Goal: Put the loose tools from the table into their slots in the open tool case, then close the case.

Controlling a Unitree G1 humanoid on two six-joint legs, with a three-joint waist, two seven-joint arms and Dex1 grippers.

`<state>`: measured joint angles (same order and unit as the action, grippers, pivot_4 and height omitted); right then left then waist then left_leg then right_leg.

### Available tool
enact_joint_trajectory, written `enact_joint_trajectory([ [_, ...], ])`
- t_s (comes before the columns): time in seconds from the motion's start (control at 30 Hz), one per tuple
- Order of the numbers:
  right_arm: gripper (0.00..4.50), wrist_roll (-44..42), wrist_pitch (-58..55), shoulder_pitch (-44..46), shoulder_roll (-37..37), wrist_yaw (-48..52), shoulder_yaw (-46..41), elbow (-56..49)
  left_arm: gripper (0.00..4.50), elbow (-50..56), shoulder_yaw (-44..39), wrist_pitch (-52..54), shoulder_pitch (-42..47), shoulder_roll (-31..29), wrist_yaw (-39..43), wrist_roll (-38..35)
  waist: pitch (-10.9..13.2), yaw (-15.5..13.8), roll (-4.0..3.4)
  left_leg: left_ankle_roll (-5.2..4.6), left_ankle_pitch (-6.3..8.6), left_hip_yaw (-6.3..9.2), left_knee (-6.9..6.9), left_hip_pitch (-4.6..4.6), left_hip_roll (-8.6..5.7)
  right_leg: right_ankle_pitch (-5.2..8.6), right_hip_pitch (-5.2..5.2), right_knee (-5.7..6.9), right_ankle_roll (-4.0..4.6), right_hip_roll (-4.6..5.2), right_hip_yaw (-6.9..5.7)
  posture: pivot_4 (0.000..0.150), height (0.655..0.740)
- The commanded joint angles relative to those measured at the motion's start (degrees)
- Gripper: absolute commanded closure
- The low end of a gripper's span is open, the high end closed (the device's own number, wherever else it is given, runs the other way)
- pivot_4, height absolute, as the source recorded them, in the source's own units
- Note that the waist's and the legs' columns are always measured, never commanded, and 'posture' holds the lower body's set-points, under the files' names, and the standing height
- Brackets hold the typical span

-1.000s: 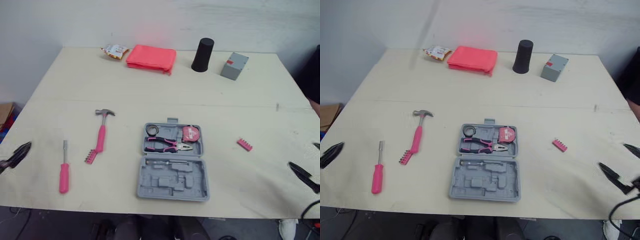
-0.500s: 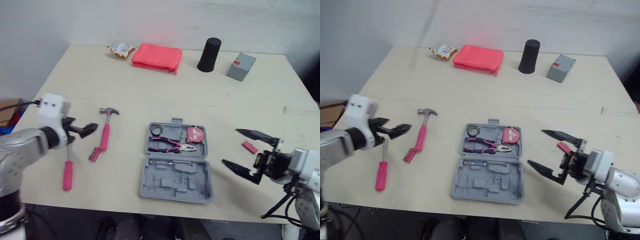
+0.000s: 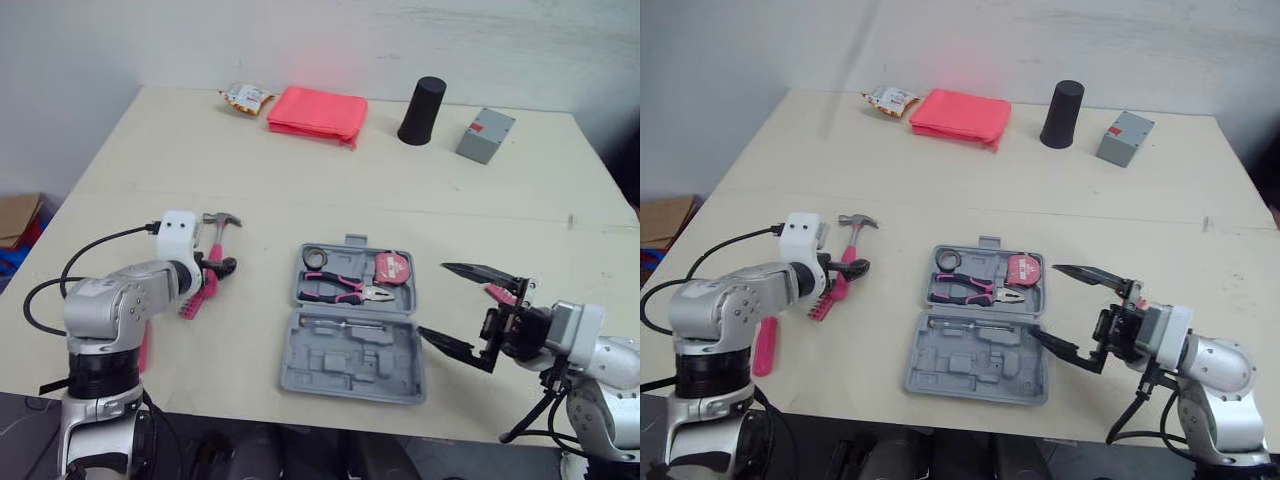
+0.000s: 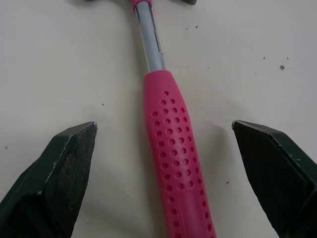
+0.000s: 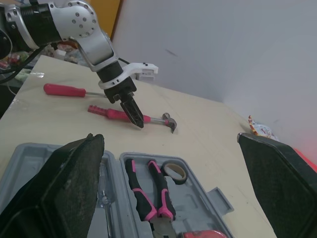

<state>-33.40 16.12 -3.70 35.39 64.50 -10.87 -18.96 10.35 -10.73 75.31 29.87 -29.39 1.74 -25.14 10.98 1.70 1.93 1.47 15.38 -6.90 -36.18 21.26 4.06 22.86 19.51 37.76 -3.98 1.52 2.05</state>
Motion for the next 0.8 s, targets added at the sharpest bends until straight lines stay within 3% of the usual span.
enact_joint_trajectory([
  [0.03,0.0,1.1,-0.94,0.02,-0.41,-2.96,0.41,-4.05,0.59,-1.7,1.67,-1.08,-0.08,-1.12,2.39,1.73,0.0,-0.07,0.0,0.0,0.0,0.0,0.0,-0.01,0.0,0.0,0.0,0.0,0.0,0.0,0.0,0.15,0.74],
  [0.1,0.0,1.7,-1.67,-0.33,-0.35,-4.52,0.58,-5.54,1.18,-2.02,2.25,-1.08,-0.29,-1.37,3.41,2.14,-0.01,-0.09,-0.01,0.01,-0.01,0.0,0.01,-0.02,0.0,0.0,0.0,0.02,0.0,0.0,-0.01,0.15,0.74],
  [0.3,0.0,2.22,-3.97,-2.68,0.55,-8.02,-0.45,-10.07,3.8,-2.64,2.04,-2.71,-0.83,0.01,4.32,3.79,-0.01,-0.27,-0.01,0.0,-0.01,0.01,0.01,-0.01,-0.03,0.0,-0.02,0.02,0.0,0.05,-0.01,0.15,0.74],
  [0.4,0.0,2.24,-5.07,-4.01,1.13,-9.71,-1.93,-11.61,3.94,-3.32,1.79,-8.01,-0.63,0.76,5.47,4.7,-0.01,-0.33,-0.01,-0.03,-0.02,0.02,0.0,-0.01,-0.06,0.0,-0.03,0.02,0.0,0.07,-0.02,0.15,0.74],
  [0.57,0.0,1.69,-6.08,-6.23,1.95,-10.35,-4.36,-12.72,3.94,-2.65,1.53,-25.45,-0.96,1.12,11.18,6.34,0.05,-0.25,0.1,-0.08,-0.08,0.04,0.01,0.05,-0.09,-0.04,0.0,0.03,0.0,0.08,-0.03,0.15,0.74],
  [0.67,0.0,1.22,-5.79,-7.85,3.01,-8.9,-6.31,-11.86,3.94,-0.2,3.7,-38.74,-2.0,-3.29,25.27,5.3,0.05,-0.09,0.1,-0.08,-0.07,0.01,0.05,0.11,-0.1,-0.04,0.05,-0.03,0.0,0.07,-0.03,0.15,0.74],
  [0.8,0.0,0.93,-5.09,-9.66,5.06,-5.99,-8.96,-10.42,3.94,4.74,5.94,-48.97,-3.77,-9.68,47.07,-0.35,0.04,0.0,0.07,0.03,-0.03,-0.17,0.17,0.09,0.01,0.0,0.09,-0.16,0.06,-0.02,0.0,0.15,0.74],
])
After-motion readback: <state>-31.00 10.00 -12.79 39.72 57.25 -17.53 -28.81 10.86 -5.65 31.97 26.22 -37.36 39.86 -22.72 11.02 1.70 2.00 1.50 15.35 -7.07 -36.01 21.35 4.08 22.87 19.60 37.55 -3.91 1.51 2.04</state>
